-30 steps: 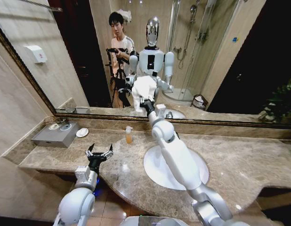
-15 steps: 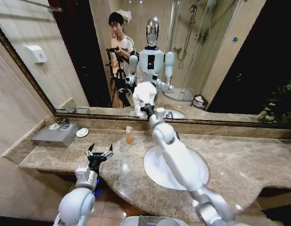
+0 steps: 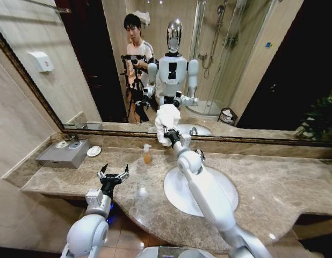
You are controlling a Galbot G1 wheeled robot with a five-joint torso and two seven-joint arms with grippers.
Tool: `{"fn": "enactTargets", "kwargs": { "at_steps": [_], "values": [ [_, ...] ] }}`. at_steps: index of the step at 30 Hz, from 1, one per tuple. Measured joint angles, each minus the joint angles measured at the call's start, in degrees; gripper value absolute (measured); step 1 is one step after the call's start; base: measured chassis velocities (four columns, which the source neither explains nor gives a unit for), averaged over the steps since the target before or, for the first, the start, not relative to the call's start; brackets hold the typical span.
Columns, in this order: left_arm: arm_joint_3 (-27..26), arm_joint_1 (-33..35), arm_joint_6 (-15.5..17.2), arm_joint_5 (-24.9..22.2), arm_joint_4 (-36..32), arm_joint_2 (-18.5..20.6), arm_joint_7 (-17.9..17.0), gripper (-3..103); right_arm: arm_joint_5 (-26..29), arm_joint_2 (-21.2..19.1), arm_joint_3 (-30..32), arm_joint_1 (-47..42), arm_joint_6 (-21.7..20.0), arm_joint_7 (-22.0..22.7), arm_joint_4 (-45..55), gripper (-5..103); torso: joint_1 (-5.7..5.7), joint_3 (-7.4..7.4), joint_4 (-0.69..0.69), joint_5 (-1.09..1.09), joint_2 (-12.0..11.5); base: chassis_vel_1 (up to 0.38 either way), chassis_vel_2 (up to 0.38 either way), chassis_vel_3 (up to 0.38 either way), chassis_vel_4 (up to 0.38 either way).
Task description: Pick up the towel from the sink counter and wipe the mirror surface.
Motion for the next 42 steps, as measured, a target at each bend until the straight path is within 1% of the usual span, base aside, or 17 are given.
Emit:
{"fn": "enactTargets", "kwargs": {
  "at_steps": [2,4,5,7,10,12,14,19,25,37,38,41,42],
  "values": [
    [0.01,0.00,0.00,0.00,0.00,0.00,0.01,100,0.17,-0.40,0.11,-0.77,-0.16,0.00,1.50,12,0.00,0.00,0.01,0.01,0.00,0.000,0.000,0.000,0.000],
    [0.00,0.00,0.00,0.00,0.00,0.00,0.00,100,0.62,-2.49,0.89,-5.59,-1.01,-0.25,8.52,12,0.00,0.00,0.00,0.00,0.00,0.000,0.000,0.000,0.000],
    [0.00,-0.01,0.00,0.00,0.00,0.00,0.00,100,0.53,-3.28,1.43,-7.45,-1.18,-0.36,10.51,12,-0.01,-0.01,-0.01,0.01,0.00,0.000,0.000,0.000,0.000],
    [0.00,0.00,0.00,0.00,0.00,0.00,0.00,100,0.40,-3.77,1.82,-8.59,-1.20,-0.46,11.63,12,-0.01,-0.01,0.00,0.00,0.00,0.000,0.000,0.000,0.000],
    [0.00,0.00,0.00,0.00,0.00,0.00,0.00,100,-0.71,-5.90,5.40,-14.25,-1.72,-1.58,16.33,12,-0.01,-0.01,-0.01,0.01,0.00,0.000,0.000,0.000,0.000],
    [0.00,0.00,0.00,0.00,0.00,0.00,0.00,100,-1.15,-6.34,6.13,-15.41,-1.72,-1.73,17.05,12,-0.01,-0.01,-0.01,0.01,0.00,0.000,0.000,0.000,0.000],
    [0.00,0.00,0.00,0.00,0.00,0.00,0.00,100,-2.22,-7.04,8.27,-18.96,-1.67,-2.27,19.28,12,-0.01,-0.01,0.00,0.01,0.00,0.000,0.000,0.000,0.000],
    [0.00,0.00,0.00,0.00,0.00,0.00,0.00,100,-3.18,-7.08,9.62,-23.20,-2.04,-2.53,22.81,12,-0.01,-0.01,0.00,0.00,0.00,0.000,0.000,0.000,0.000],
    [0.00,0.00,0.00,0.00,0.00,0.00,0.00,100,-5.16,-5.98,10.42,-28.85,-2.41,-2.76,26.09,12,-0.01,0.00,0.00,0.00,0.01,0.000,0.000,0.000,0.000],
    [0.00,0.00,0.00,0.00,0.00,0.00,0.00,100,-6.28,-5.85,8.89,-30.62,-2.72,-2.87,27.47,12,0.00,0.00,0.00,0.01,0.00,-0.040,-0.041,0.043,0.040],
    [0.00,0.00,0.00,0.00,0.00,0.00,0.00,100,-6.27,-5.86,8.80,-30.47,-2.73,-2.72,27.52,12,0.01,0.00,0.00,-0.02,0.00,-0.130,-0.099,0.119,0.117],
    [0.00,0.00,0.00,0.00,0.00,0.00,0.00,100,-6.20,-5.86,8.75,-30.37,-2.73,-2.60,27.56,12,0.00,0.00,0.00,0.03,0.01,-0.107,-0.100,0.122,0.105],
    [0.01,0.00,0.00,0.00,0.00,0.00,0.00,100,-6.13,-5.86,8.75,-30.37,-2.73,-2.57,27.57,12,0.01,0.00,0.00,0.00,0.00,-0.109,-0.102,0.083,0.114]
  ]
}}
